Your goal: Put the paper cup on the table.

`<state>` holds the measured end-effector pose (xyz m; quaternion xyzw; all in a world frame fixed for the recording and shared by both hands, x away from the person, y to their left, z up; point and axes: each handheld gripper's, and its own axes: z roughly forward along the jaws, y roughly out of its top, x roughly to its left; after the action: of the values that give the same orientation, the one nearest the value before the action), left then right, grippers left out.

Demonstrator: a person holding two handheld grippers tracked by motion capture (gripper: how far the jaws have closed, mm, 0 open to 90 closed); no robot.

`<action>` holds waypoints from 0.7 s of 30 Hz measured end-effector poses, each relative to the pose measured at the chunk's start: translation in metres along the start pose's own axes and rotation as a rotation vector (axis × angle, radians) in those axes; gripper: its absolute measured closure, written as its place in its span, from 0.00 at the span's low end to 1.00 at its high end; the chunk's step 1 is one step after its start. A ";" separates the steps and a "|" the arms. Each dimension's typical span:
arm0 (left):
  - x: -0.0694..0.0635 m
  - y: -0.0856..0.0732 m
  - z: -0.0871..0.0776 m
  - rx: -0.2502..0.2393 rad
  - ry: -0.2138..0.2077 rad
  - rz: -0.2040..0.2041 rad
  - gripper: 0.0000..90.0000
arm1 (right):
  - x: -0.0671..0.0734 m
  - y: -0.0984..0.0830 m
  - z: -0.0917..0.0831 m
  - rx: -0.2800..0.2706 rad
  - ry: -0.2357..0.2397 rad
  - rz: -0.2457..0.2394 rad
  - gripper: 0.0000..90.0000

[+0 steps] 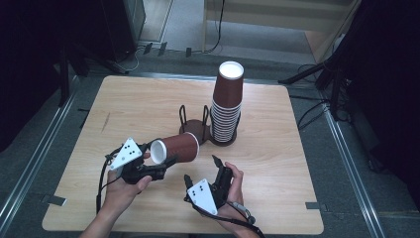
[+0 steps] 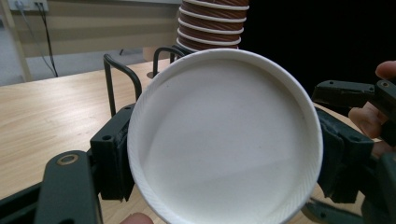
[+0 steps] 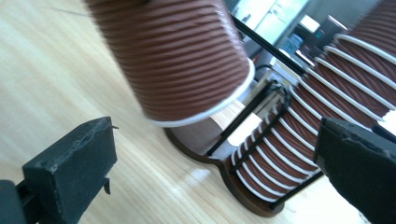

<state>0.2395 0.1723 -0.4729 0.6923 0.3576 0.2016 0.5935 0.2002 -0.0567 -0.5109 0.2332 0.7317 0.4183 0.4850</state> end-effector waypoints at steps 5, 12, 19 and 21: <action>0.000 0.000 0.000 -0.049 0.020 -0.006 0.25 | -0.008 0.000 0.001 0.014 -0.018 0.065 0.00; -0.001 -0.001 0.001 -0.090 0.022 -0.003 0.25 | -0.015 -0.001 0.000 0.039 -0.018 0.169 0.05; -0.004 -0.001 0.004 -0.123 0.010 -0.012 0.25 | -0.020 0.004 -0.006 0.113 0.008 0.272 0.00; -0.004 -0.001 0.004 -0.129 0.005 -0.016 0.25 | -0.021 0.004 -0.006 0.118 0.008 0.294 0.00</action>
<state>0.2397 0.1663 -0.4745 0.6492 0.3509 0.2211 0.6376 0.2035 -0.0728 -0.4958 0.3639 0.7151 0.4420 0.4010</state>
